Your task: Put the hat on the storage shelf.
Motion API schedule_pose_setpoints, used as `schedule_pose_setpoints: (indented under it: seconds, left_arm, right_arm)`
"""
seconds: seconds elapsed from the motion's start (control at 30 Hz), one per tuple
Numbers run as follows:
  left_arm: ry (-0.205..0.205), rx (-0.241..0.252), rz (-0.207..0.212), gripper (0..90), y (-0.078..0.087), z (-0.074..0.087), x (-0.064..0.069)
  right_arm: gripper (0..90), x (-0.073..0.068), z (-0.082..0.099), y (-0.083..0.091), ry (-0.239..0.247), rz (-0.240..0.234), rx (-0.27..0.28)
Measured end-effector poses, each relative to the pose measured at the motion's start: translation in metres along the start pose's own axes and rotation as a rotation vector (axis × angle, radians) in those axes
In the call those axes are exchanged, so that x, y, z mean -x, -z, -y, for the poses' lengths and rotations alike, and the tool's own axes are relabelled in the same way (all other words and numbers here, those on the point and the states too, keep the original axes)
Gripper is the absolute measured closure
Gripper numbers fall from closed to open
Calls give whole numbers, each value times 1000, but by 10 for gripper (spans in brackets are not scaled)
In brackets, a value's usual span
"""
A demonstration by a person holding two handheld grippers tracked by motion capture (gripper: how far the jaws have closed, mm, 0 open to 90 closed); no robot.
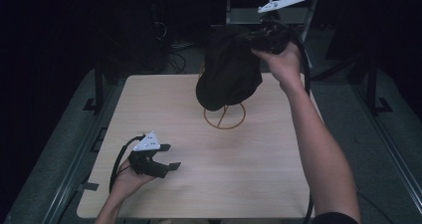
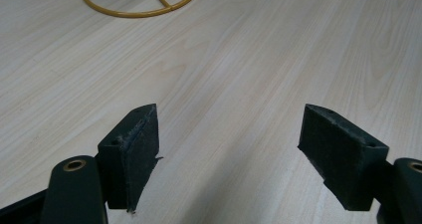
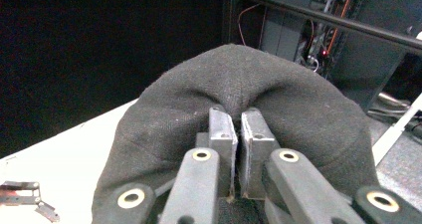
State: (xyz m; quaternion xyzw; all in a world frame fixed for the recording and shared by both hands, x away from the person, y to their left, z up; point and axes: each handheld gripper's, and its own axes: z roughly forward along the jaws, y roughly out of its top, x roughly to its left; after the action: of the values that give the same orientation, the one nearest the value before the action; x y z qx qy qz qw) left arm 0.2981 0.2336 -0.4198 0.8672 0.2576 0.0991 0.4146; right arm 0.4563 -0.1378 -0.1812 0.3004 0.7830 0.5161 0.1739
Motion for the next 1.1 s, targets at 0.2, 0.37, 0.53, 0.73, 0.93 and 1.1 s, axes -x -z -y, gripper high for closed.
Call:
schedule_pose_setpoints:
  seconds: [0.2, 0.37, 0.53, 0.73, 0.93, 1.1]
  left_arm:
    - [17, 5, 12, 231, -1, 0, -1]
    - [29, 18, 15, 231, 1, 1, -2]
    - [31, 40, 12, 231, 3, 1, -4]
    - [35, 40, 14, 231, 3, 1, -5]
    - [35, 29, 14, 231, 2, 1, -5]
    - [27, 28, 16, 231, 3, 2, -5]
  right_arm:
    - [858, 4, -3, -24, -21, -6, -38]
    - [857, 4, -4, -41, -35, -7, -52]
    - [855, 2, -6, -57, -23, 14, -87]
    - [852, 0, -7, -73, -28, 14, -103]
    - [847, -3, -7, -88, -24, 29, -131]
    - [742, 1, 0, -109, -47, 41, -177]
